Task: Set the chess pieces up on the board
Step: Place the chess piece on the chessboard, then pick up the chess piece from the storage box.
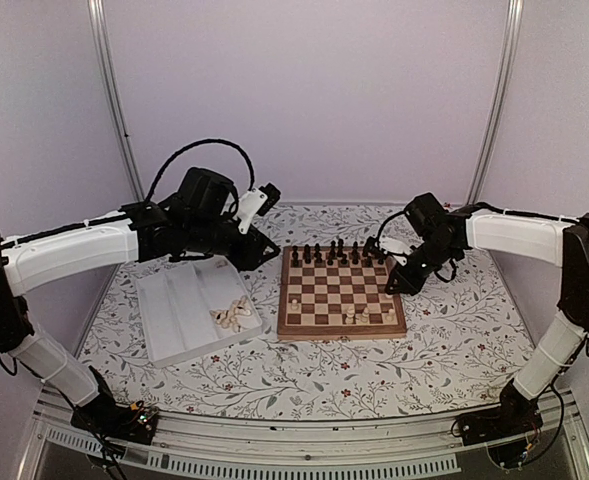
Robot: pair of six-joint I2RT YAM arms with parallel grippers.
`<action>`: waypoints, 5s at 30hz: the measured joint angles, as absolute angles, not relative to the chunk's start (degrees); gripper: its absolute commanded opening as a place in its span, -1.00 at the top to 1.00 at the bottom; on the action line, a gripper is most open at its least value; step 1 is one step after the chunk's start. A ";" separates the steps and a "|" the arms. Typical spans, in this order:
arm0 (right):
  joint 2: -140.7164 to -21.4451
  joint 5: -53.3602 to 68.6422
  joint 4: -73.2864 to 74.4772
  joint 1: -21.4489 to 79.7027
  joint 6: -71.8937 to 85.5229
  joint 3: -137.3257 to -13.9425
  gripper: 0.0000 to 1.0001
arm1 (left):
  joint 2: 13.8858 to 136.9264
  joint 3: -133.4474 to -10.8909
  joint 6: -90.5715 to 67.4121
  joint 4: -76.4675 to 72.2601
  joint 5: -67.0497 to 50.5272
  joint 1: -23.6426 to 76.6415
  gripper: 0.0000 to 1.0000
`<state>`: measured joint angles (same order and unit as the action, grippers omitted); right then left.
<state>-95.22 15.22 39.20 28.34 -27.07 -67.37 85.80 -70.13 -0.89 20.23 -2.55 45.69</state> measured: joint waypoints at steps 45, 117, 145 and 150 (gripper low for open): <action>-98.00 18.35 40.47 28.36 -26.81 -69.04 0.16 | 85.80 -66.67 -6.98 22.28 5.34 42.37 0.15; -88.18 24.38 38.00 28.36 -27.68 -64.62 0.15 | 121.86 -83.88 -1.26 25.30 6.61 23.07 0.15; -89.97 27.40 40.23 28.36 -30.52 -67.20 0.14 | 111.61 -76.53 -3.22 31.31 3.16 23.14 0.96; -89.95 32.34 43.79 28.84 -36.40 -74.35 0.11 | 101.41 -75.96 -2.92 34.28 -6.13 24.14 0.95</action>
<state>-89.95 32.34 43.79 28.84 -36.40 -74.35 101.41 -75.96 -2.92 34.28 -6.13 24.14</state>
